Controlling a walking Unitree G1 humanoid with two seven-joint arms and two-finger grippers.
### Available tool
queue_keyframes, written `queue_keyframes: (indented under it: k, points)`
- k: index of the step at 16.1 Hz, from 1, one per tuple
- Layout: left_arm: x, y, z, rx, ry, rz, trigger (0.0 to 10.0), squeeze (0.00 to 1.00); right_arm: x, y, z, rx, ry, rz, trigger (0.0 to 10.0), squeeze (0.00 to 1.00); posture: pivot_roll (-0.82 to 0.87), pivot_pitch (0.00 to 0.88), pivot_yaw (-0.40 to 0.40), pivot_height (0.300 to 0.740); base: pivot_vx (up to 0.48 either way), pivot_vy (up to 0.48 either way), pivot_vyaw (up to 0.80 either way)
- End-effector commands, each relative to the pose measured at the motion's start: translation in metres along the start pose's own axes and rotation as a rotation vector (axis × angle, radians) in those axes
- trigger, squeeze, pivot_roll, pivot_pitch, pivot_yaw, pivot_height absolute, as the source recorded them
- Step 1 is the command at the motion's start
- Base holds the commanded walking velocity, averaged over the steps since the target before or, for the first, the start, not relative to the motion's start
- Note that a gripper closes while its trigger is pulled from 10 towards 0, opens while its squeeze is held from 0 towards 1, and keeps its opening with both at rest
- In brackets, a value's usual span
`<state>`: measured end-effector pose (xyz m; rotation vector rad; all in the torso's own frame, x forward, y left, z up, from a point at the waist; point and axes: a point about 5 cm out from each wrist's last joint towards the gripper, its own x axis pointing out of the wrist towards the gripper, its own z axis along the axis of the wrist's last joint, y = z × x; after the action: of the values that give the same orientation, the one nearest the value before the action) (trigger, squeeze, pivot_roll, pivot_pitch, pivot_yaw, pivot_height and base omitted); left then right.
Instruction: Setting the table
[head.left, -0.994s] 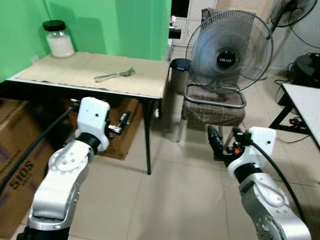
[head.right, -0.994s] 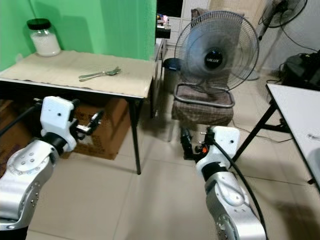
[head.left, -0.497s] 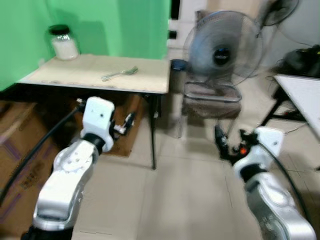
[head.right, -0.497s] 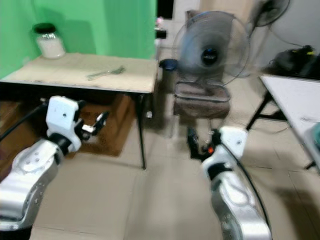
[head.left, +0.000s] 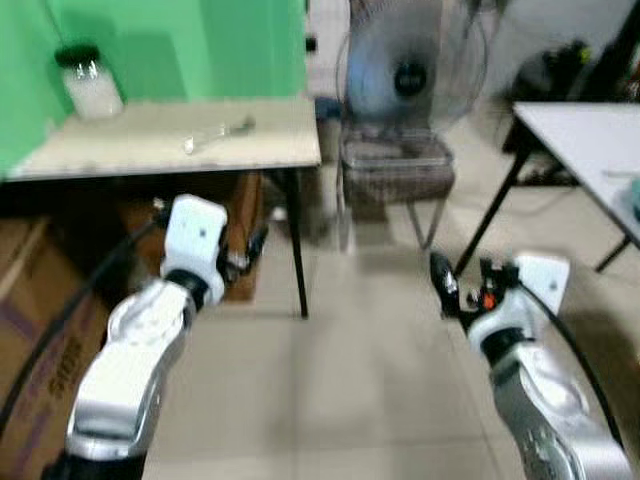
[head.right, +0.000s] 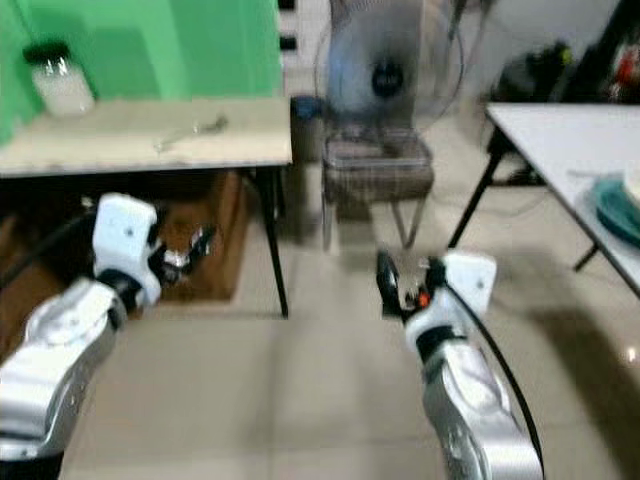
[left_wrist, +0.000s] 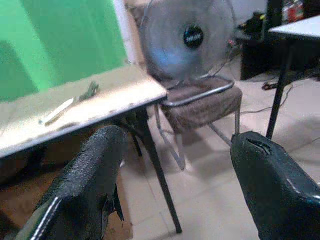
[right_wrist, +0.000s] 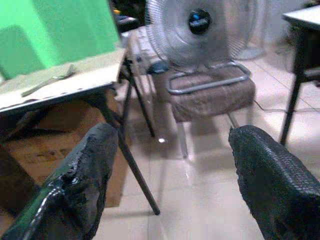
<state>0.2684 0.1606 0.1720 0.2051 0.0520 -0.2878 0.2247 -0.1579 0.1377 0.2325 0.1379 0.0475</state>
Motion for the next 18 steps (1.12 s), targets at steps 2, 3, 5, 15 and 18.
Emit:
queue_keyframes:
  k: [2,3,5,15,18]
  points:
    - [-0.0001,0.0047,0.0039,0.014,-0.007,0.013,10.0,0.00,0.0014,0.0051,0.0034,0.016,-0.011,0.016,10.0,0.00,-0.11,0.000,-0.015,0.740,0.000,0.429,-0.69]
    - [-0.0001,0.0047,0.0039,0.014,-0.007,0.013,10.0,0.00,0.0014,0.0051,0.0034,0.016,-0.011,0.016,10.0,0.00,-0.11,0.000,-0.015,0.740,0.000,0.439,-0.73]
    - [-0.0003,0.0045,0.0040,0.015,-0.007,0.014,10.0,0.00,0.0012,0.0052,0.0034,0.020,-0.011,0.015,10.0,0.00,-0.11,0.000,-0.018,0.740,0.000,0.439,-0.73]
    - [-0.0004,0.0071,0.0043,0.016,-0.011,0.023,10.0,0.00,0.0020,0.0050,0.0046,0.037,-0.014,0.009,10.0,0.00,-0.10,0.000,-0.028,0.740,0.000,0.441,-0.74]
    - [-0.0008,0.0084,0.0042,0.012,-0.011,0.031,10.0,0.00,0.0027,0.0054,0.0049,0.036,-0.016,0.012,10.0,0.00,-0.10,0.000,-0.029,0.740,0.000,0.440,-0.74]
